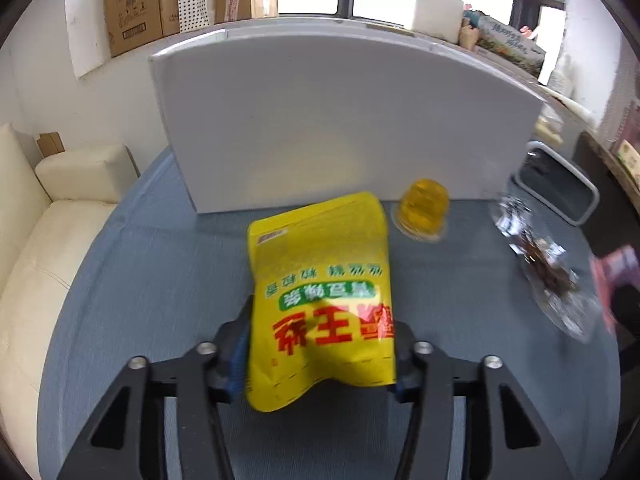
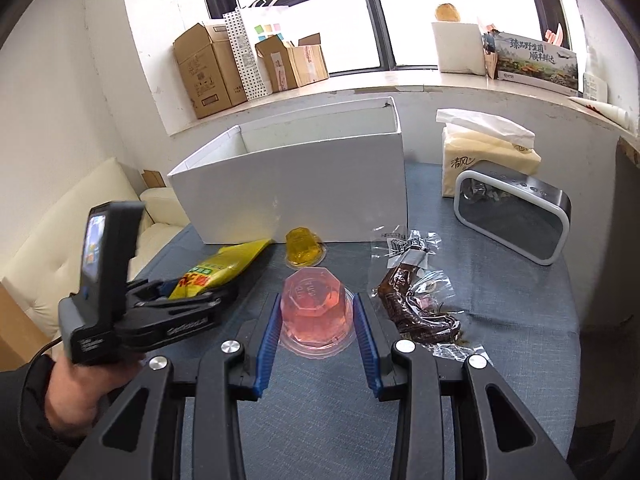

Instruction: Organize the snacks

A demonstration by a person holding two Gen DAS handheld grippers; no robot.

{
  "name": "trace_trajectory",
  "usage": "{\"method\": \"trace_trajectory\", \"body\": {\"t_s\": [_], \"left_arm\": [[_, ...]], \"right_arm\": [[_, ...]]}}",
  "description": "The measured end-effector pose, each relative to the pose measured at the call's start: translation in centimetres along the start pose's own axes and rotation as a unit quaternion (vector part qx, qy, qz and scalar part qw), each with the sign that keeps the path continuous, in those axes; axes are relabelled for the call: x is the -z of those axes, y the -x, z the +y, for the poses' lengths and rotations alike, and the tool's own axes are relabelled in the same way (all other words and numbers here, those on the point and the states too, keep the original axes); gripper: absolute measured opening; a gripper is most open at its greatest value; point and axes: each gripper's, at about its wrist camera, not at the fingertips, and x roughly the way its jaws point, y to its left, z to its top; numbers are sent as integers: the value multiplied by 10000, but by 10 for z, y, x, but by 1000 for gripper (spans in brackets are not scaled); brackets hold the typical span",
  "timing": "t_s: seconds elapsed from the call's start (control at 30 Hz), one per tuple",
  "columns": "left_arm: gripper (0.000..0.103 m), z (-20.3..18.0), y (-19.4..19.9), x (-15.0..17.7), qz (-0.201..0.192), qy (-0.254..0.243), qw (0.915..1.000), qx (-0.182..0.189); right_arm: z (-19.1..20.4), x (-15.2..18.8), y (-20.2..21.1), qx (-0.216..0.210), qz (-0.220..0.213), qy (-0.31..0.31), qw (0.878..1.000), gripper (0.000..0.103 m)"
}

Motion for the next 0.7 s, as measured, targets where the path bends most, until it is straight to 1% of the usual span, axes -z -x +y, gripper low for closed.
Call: {"method": "trace_trajectory", "body": {"t_s": [0.1, 0.17, 0.2, 0.23, 0.4, 0.53, 0.63, 0.7], "left_arm": [[50, -1, 8, 10, 15, -86, 9998, 158], [42, 9, 14, 13, 33, -71, 9997, 222], [30, 11, 18, 15, 30, -61, 9997, 252], [26, 12, 21, 16, 19, -69, 9996, 268], [26, 17, 56, 22, -208, -175, 9990, 363], [26, 20, 71, 24, -296, -238, 9983, 453], [26, 18, 65, 23, -206, -267, 9980, 530], [26, 14, 52, 19, 12, -392, 9978, 526]], "right_arm": [[5, 2, 2, -23, -9, 20, 10000, 39], [9, 4, 3, -49, 5, 32, 10000, 39], [12, 4, 4, -42, 5, 54, 10000, 39], [14, 4, 5, -57, -5, 63, 10000, 39], [22, 4, 13, -57, -47, 116, 9999, 39], [27, 4, 17, -74, -92, 102, 9999, 39], [30, 6, 19, -88, -104, 118, 9998, 39], [33, 8, 19, -72, -93, 148, 9998, 39]]}}
